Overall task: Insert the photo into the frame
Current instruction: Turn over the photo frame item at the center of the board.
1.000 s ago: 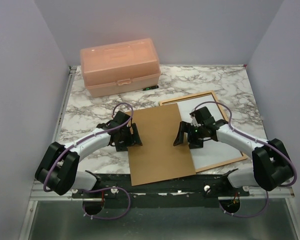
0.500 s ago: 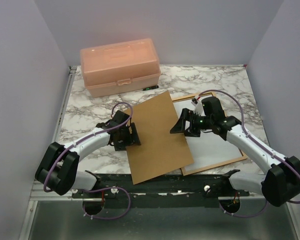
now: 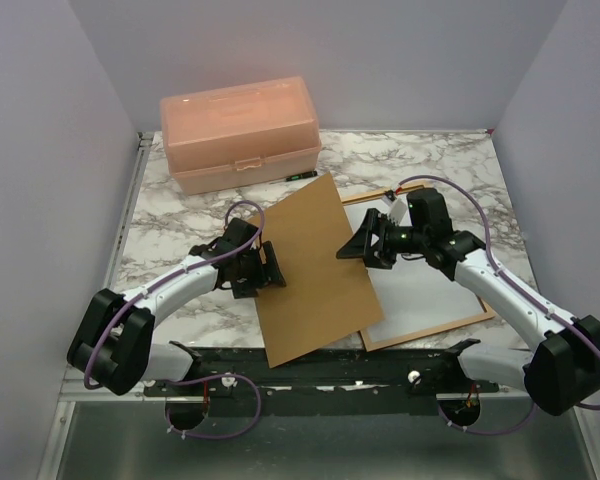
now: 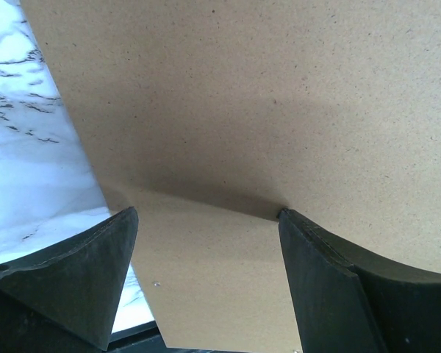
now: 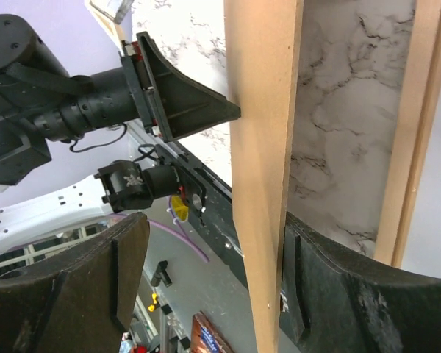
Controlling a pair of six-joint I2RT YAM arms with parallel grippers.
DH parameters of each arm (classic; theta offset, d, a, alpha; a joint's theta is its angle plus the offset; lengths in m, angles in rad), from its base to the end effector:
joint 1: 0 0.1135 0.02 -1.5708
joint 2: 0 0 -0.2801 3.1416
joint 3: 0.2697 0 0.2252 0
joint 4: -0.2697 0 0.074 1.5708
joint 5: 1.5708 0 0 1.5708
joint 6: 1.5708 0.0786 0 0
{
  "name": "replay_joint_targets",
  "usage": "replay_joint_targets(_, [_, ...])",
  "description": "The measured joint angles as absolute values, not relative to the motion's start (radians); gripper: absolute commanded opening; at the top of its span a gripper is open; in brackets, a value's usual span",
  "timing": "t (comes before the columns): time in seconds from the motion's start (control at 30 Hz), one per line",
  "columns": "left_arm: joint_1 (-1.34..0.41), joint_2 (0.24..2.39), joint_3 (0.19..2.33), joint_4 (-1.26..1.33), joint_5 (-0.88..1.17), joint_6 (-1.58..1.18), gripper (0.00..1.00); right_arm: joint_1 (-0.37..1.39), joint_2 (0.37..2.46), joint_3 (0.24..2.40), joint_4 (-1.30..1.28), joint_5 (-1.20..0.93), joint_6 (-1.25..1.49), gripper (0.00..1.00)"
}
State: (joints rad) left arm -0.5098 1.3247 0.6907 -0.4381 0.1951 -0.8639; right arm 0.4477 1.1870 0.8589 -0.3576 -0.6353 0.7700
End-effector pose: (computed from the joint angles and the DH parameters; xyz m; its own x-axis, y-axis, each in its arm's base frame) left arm 0.1972 -0.1277 0.1722 -0.9234 -0.3383 -0.1812 -0.2193 0.8526 -0.4743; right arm 0.2017 0.1486 0.2732 -0.9406 0.1699 -0.2941 -0.1500 0.5690 0.8086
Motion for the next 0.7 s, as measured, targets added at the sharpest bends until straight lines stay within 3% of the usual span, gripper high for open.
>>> replay_joint_targets(0.23, [-0.510, 1.323, 0.691, -0.424, 0.207, -0.865, 0.80, 0.455, 1.180, 0.828, -0.278, -0.649, 0.839, 0.64])
replay_joint_targets(0.5, [-0.510, 1.319, 0.694, -0.406, 0.244, -0.865, 0.80, 0.513, 1.190, 0.818, -0.284, -0.611, 0.850, 0.14])
replay_joint_targets(0.6, [-0.510, 1.308, 0.694, -0.405, 0.248, -0.865, 0.80, 0.522, 1.202, 0.846, -0.342, -0.585, 0.826, 0.04])
replay_joint_targets(0.7, [-0.513, 1.286, 0.694, -0.401, 0.242, -0.865, 0.81, 0.535, 1.224, 0.927, -0.435, -0.548, 0.775, 0.01])
